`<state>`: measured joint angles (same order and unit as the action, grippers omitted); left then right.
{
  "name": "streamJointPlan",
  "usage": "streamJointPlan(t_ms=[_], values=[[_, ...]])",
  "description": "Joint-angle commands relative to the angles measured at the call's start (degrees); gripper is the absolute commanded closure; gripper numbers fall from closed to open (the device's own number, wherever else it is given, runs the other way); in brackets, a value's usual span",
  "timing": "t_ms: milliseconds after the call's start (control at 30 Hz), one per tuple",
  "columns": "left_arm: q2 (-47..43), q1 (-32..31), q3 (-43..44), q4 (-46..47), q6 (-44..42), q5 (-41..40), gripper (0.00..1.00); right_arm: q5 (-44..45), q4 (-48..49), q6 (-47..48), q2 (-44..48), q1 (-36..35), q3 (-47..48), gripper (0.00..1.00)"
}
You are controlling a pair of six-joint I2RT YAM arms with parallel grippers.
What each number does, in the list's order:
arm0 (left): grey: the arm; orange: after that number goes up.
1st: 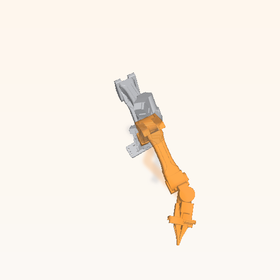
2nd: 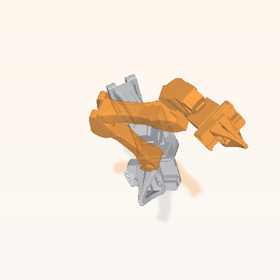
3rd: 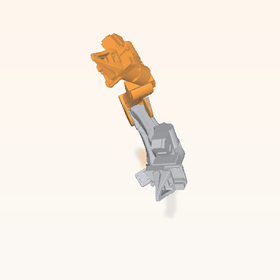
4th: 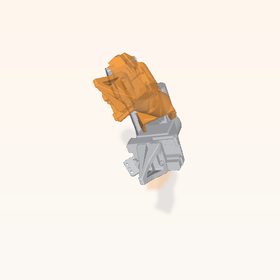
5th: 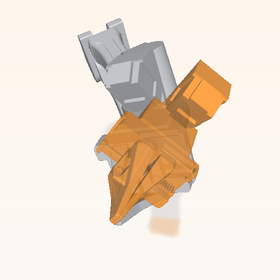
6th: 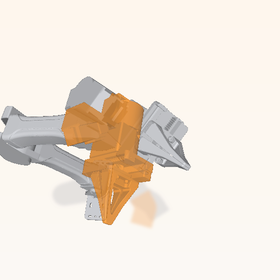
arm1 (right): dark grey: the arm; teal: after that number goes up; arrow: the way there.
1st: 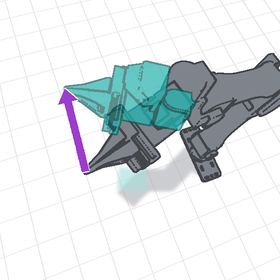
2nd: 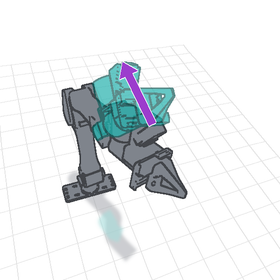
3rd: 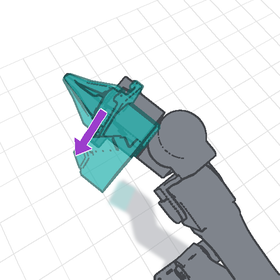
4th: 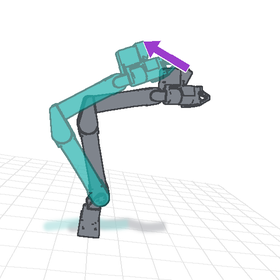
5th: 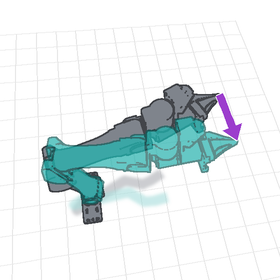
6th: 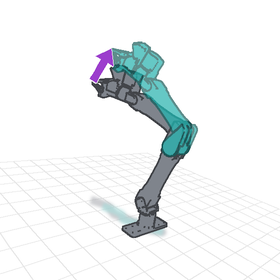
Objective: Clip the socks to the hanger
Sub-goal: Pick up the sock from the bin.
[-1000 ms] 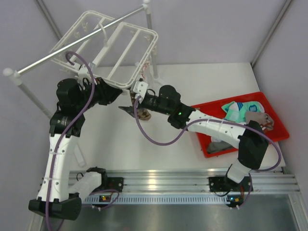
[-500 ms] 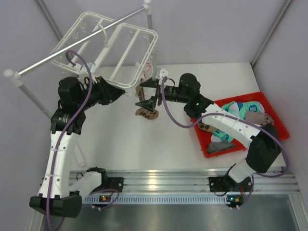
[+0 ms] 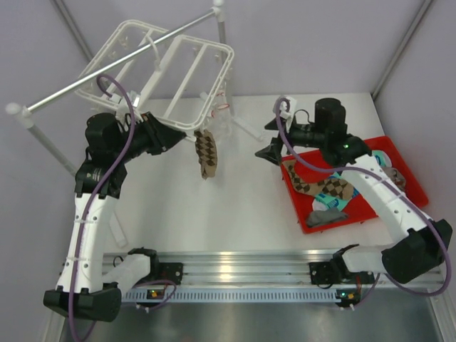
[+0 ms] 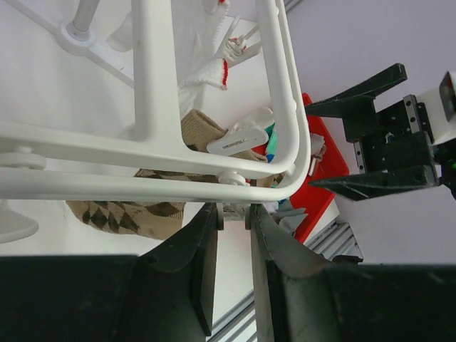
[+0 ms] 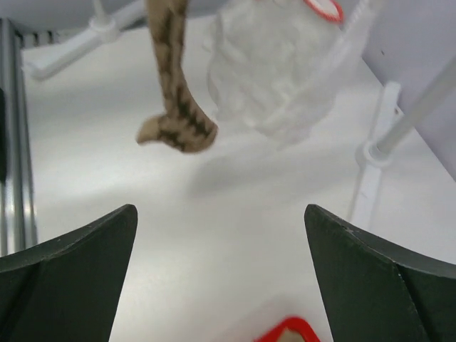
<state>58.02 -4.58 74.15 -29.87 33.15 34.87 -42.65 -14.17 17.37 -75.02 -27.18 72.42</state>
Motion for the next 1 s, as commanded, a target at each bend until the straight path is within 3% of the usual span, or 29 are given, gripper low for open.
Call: streamJointPlan(t_ms=[0, 167, 300, 367, 567, 967], values=[[-0.7, 0.2, -0.2, 4.0, 1.0, 1.7, 1.00, -1.9, -18.1, 13.6, 2.1, 9.3, -1.3, 0.00], [-0.5, 0.2, -0.3, 4.4, 0.9, 1.8, 1.00, 0.6, -23.4, 19.5, -1.3, 21.7, -4.8, 0.11], [0.2, 0.2, -0.5, 5.3, 1.4, 2.1, 1.00, -1.6, -20.6, 16.8, -8.8, 24.6, -6.9, 0.33], [0.4, 0.2, -0.4, 5.5, 1.2, 1.9, 1.00, -2.5, -16.2, 14.0, -11.0, 24.6, -8.1, 0.38], [0.4, 0.2, -0.4, 5.1, -0.2, 1.2, 1.00, -2.1, -4.2, 6.5, -18.5, 24.7, -10.5, 0.42], [1.0, 0.2, 0.0, 4.2, -1.4, 0.7, 1.00, -4.0, -0.6, 4.3, -25.6, 24.6, -14.2, 0.45]])
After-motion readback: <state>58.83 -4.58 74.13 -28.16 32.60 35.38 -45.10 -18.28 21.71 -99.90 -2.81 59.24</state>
